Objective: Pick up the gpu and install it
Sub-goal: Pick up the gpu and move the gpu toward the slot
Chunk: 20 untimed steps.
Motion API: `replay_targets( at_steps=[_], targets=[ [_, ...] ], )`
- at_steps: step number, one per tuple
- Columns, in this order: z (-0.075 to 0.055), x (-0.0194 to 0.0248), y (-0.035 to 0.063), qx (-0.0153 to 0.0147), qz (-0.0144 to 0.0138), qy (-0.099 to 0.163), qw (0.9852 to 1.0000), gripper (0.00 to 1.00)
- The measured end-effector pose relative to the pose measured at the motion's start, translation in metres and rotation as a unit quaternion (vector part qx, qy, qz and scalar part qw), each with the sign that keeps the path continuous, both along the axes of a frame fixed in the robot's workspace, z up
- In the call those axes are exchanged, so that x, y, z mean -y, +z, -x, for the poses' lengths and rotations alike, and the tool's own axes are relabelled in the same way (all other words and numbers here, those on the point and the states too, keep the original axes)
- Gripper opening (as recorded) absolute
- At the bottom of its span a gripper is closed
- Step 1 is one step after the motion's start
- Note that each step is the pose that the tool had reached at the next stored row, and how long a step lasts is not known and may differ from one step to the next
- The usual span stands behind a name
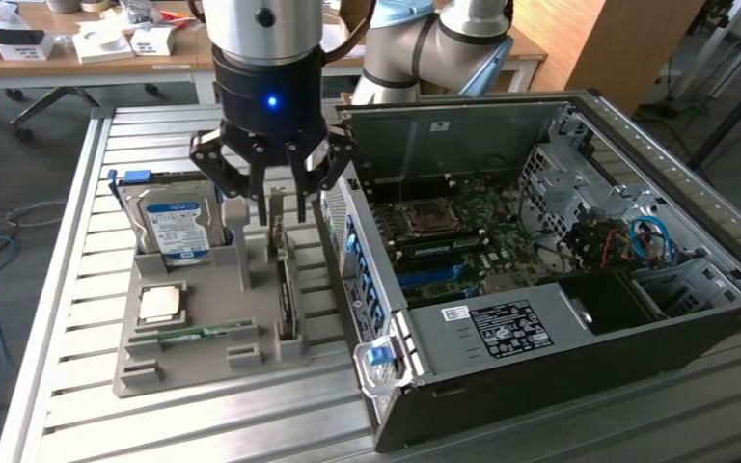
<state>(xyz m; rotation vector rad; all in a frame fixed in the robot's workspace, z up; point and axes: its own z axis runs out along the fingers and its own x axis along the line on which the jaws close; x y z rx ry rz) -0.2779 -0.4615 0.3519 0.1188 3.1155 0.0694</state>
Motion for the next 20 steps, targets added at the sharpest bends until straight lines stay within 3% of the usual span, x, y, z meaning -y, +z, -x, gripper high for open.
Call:
replay_targets(
  at_steps=[20],
  targets=[
    [0.000,0.0000,-0.0293,0.0000,0.0000,0.000,1.0000,0.43]
  ],
)
